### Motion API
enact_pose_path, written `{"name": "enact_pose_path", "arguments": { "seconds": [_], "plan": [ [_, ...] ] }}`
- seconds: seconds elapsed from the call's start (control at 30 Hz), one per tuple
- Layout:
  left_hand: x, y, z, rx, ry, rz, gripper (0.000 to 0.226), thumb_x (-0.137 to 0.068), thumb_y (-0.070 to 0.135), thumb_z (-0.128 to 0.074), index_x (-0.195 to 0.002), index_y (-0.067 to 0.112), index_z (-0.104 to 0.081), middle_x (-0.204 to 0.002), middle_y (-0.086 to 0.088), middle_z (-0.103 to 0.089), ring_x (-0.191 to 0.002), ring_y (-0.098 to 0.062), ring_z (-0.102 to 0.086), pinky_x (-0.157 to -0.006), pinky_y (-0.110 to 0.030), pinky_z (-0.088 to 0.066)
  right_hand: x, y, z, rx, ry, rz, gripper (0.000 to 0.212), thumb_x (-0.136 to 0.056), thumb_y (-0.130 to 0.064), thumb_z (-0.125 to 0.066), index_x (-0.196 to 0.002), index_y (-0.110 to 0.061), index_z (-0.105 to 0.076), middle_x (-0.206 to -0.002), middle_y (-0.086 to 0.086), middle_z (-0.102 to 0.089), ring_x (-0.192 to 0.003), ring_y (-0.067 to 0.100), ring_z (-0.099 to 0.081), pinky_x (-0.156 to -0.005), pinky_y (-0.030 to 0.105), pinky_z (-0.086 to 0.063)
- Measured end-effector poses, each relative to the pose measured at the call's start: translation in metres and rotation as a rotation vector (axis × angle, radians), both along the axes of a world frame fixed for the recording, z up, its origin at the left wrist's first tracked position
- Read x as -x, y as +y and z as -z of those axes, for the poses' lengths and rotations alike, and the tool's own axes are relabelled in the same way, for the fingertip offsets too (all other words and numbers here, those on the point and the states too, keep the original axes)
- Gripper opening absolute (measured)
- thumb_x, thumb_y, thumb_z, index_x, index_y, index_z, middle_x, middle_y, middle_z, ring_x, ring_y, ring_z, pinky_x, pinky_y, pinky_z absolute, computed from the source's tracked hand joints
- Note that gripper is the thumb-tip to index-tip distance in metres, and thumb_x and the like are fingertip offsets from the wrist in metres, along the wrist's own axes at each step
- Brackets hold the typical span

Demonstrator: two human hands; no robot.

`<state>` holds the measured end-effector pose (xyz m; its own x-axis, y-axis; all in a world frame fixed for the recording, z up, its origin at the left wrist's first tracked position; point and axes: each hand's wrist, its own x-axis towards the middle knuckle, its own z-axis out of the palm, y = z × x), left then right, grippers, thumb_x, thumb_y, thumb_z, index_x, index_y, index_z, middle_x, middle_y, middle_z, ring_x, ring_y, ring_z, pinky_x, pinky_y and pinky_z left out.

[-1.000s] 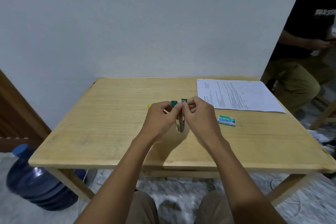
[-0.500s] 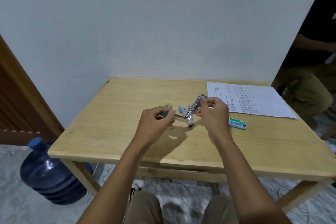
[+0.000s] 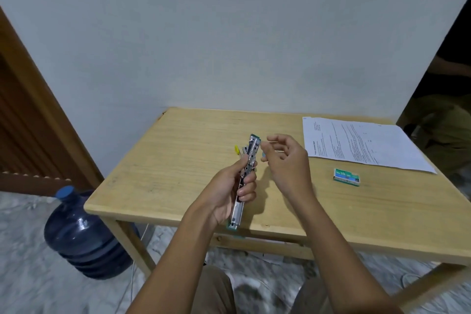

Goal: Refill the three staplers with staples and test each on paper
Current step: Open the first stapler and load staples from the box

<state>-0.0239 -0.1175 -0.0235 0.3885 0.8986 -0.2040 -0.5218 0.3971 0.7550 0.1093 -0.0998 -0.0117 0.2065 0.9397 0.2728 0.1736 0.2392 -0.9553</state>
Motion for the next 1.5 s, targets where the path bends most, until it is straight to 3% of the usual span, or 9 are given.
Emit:
{"name": "enact_pose_path", "arguments": {
  "seconds": [0.07, 0.23, 0.4, 0.53, 0.8, 1.0, 1.2, 1.37, 1.5],
  "plan": [
    [0.000, 0.000, 0.002, 0.004, -0.035, -0.037, 0.027, -0.101, 0.034, -0.045, -0.086, 0.012, -0.050, -0.055, 0.002, -0.038, -0.033, -0.006, -0.029, -0.033, -0.017, -0.026, 0.003, -0.006, 0.004, -0.077, -0.099, -0.035, 0.012, -0.093, -0.026, -0.065, -0.096, -0.037, -0.065, -0.092, -0.015, -0.069, -0.079, 0.007, -0.068, -0.070, 0.021, -0.052],
    [0.000, -0.005, 0.001, -0.035, -0.030, -0.054, 0.030, -0.102, 0.032, -0.042, -0.093, 0.008, -0.057, -0.061, 0.000, -0.037, -0.037, -0.008, -0.030, -0.037, -0.019, -0.027, 0.009, -0.009, 0.010, -0.131, -0.326, -0.087, 0.022, -0.095, -0.025, -0.062, -0.114, -0.030, -0.070, -0.103, -0.018, -0.069, -0.090, -0.001, -0.061, -0.073, 0.014, -0.047],
    [0.007, -0.007, 0.000, -0.042, 0.010, -0.068, 0.036, -0.102, 0.037, -0.042, -0.082, 0.009, -0.055, -0.057, 0.002, -0.037, -0.036, -0.007, -0.028, -0.038, -0.020, -0.022, 0.014, -0.008, 0.009, -0.166, -0.404, -0.102, 0.023, -0.095, -0.025, -0.060, -0.116, -0.029, -0.069, -0.105, -0.015, -0.069, -0.089, 0.004, -0.063, -0.079, 0.030, -0.053],
    [0.012, -0.006, 0.002, -0.038, 0.046, -0.119, 0.042, -0.102, 0.039, -0.043, -0.071, 0.012, -0.050, -0.054, 0.002, -0.038, -0.034, -0.007, -0.029, -0.036, -0.019, -0.023, 0.019, -0.008, 0.009, -0.156, -0.437, -0.129, 0.018, -0.094, -0.026, -0.058, -0.107, -0.033, -0.068, -0.102, -0.018, -0.068, -0.088, 0.004, -0.063, -0.081, 0.041, -0.053],
    [0.015, -0.006, 0.006, 0.002, 0.080, -0.221, 0.048, -0.103, 0.041, -0.039, -0.066, 0.011, -0.046, -0.051, 0.000, -0.034, -0.032, -0.008, -0.029, -0.036, -0.020, -0.024, 0.030, -0.023, 0.017, -0.112, -0.377, -0.215, 0.004, -0.090, -0.036, -0.054, -0.093, -0.036, -0.057, -0.086, -0.009, -0.068, -0.070, 0.010, -0.069, -0.069, 0.042, -0.057],
    [0.021, -0.007, 0.001, 0.011, 0.053, -0.266, 0.055, -0.104, 0.040, -0.039, -0.066, 0.009, -0.065, -0.040, 0.001, -0.033, -0.032, -0.009, -0.028, -0.036, -0.020, -0.025, 0.034, -0.036, 0.020, -0.277, -0.409, -0.174, 0.005, -0.091, -0.021, -0.062, -0.091, -0.026, -0.060, -0.097, -0.017, -0.062, -0.087, 0.007, -0.063, -0.075, 0.038, -0.054],
    [0.024, -0.006, 0.000, 0.061, 0.042, -0.302, 0.030, -0.101, 0.036, -0.048, -0.092, 0.009, -0.056, -0.053, -0.001, -0.046, -0.036, -0.008, -0.037, -0.034, -0.018, -0.032, 0.030, -0.033, 0.020, -0.258, -0.389, -0.223, 0.001, -0.089, -0.027, -0.063, -0.089, -0.026, -0.062, -0.080, -0.011, -0.068, -0.084, 0.012, -0.065, -0.080, 0.038, -0.049],
    [0.020, -0.006, 0.003, 0.029, 0.072, -0.248, 0.042, -0.100, 0.041, -0.047, -0.071, 0.012, -0.052, -0.051, 0.002, -0.041, -0.035, -0.007, -0.036, -0.035, -0.018, -0.030, 0.033, -0.027, 0.013, -0.146, -0.296, -0.234, 0.020, -0.091, -0.046, -0.054, -0.109, -0.041, -0.062, -0.079, -0.009, -0.071, -0.078, 0.008, -0.068, -0.078, 0.041, -0.055],
    [0.019, -0.005, 0.004, -0.005, 0.118, -0.226, 0.050, -0.099, 0.045, -0.048, -0.059, 0.015, -0.048, -0.052, 0.002, -0.036, -0.037, -0.009, -0.035, -0.038, -0.020, -0.028, 0.032, -0.017, 0.010, -0.093, -0.402, -0.191, 0.039, -0.094, -0.053, -0.046, -0.131, -0.043, -0.056, -0.088, -0.009, -0.065, -0.079, 0.012, -0.060, -0.076, 0.037, -0.051]
  ]
}}
